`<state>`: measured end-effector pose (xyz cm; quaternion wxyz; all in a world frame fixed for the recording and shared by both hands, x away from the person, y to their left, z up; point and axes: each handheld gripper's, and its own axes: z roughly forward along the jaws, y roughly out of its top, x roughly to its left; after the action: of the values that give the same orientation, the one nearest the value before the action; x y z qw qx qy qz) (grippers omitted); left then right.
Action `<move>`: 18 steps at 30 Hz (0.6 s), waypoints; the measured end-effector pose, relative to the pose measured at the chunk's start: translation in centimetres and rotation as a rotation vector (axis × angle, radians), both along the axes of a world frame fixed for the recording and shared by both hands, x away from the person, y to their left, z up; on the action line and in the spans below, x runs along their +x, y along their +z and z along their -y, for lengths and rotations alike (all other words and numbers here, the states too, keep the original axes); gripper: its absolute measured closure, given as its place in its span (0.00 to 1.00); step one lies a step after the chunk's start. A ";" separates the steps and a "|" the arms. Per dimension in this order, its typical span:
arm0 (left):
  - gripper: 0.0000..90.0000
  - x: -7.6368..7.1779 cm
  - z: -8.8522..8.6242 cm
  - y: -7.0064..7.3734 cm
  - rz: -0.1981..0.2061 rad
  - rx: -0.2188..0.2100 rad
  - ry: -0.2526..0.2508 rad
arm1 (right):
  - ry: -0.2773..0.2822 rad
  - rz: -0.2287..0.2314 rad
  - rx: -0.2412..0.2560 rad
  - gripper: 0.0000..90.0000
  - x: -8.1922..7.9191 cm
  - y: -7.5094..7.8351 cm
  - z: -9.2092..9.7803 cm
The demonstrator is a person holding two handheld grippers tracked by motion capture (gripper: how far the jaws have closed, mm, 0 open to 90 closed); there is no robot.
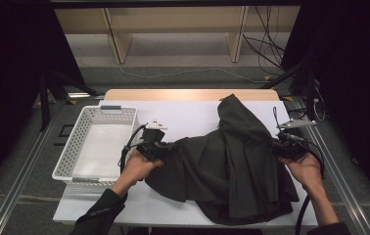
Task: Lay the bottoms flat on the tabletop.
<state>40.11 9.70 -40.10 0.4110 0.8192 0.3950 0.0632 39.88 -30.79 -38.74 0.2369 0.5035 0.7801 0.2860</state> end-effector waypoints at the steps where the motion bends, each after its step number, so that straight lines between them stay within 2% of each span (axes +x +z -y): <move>1: 0.95 -0.4 0.1 -0.4 -0.012 0.005 -0.012 | -0.012 -0.007 -0.001 0.98 0.1 -0.2 0.5; 3: 0.94 -0.8 0.3 -0.8 -0.020 0.010 -0.025 | -0.027 -0.013 -0.004 0.98 0.1 -0.5 1.0; 4: 0.94 -1.5 0.9 -1.5 -0.041 0.015 -0.052 | -0.050 -0.025 -0.017 0.98 0.0 -1.1 2.0; 6: 0.94 -2.2 1.5 -2.1 -0.052 0.024 -0.090 | -0.069 -0.034 -0.024 0.98 -0.2 -1.5 2.8; 9: 0.94 -3.0 2.5 -3.4 -0.098 0.017 -0.126 | -0.091 -0.050 -0.027 0.98 -0.7 -2.1 4.1; 12: 0.93 -4.1 3.7 -4.5 -0.117 0.042 -0.166 | -0.105 -0.063 -0.029 0.98 -1.2 -2.7 5.1; 15: 0.93 -4.9 4.5 -5.0 -0.124 0.059 -0.191 | -0.104 -0.078 -0.030 0.98 -1.8 -3.3 5.8; 18: 0.91 -4.8 4.5 -5.2 -0.148 0.055 -0.204 | -0.108 -0.087 -0.025 0.97 -2.1 -3.8 6.4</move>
<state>35.32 5.18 -45.35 0.3623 0.8686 0.3368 -0.0287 37.74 -37.24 -42.55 0.2243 0.5540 0.7648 0.2407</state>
